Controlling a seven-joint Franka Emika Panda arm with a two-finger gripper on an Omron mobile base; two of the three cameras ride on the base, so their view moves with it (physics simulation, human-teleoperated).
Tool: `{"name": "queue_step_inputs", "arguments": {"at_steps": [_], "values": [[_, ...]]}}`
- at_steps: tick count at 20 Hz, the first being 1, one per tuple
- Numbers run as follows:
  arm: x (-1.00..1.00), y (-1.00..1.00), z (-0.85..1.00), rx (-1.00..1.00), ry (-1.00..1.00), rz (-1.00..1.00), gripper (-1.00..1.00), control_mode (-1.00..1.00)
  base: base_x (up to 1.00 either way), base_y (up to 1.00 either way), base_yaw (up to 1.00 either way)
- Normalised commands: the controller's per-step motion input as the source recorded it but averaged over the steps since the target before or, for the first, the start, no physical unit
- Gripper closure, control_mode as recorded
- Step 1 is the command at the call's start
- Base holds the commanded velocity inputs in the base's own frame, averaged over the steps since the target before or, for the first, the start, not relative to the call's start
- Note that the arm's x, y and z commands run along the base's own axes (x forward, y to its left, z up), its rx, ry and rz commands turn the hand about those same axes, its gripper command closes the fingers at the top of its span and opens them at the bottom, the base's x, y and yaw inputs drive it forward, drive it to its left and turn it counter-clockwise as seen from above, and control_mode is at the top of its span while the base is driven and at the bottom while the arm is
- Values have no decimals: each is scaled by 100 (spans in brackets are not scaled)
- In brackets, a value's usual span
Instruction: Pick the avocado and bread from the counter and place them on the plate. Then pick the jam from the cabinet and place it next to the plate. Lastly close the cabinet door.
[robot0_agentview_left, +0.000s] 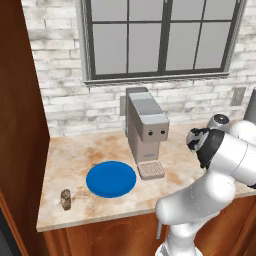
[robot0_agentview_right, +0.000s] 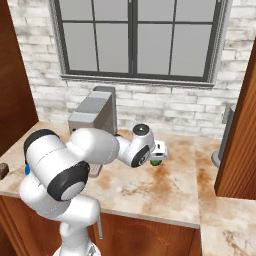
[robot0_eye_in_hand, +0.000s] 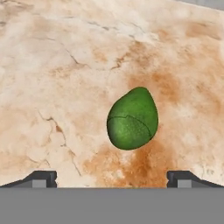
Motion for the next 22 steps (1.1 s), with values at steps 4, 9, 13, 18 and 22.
{"name": "queue_step_inputs", "arguments": {"at_steps": [4,9,13,18,22], "values": [[21,-16,-20,-1,0,0,-100,-100,0,0,0],[24,-18,-16,0,0,0,-100,-100,0,0,0],[33,-19,-11,0,0,0,-100,-100,0,0,0],[30,-16,-14,0,0,0,-100,-100,0,0,0],[14,-4,-26,0,0,0,100,-100,0,0,0]]}}
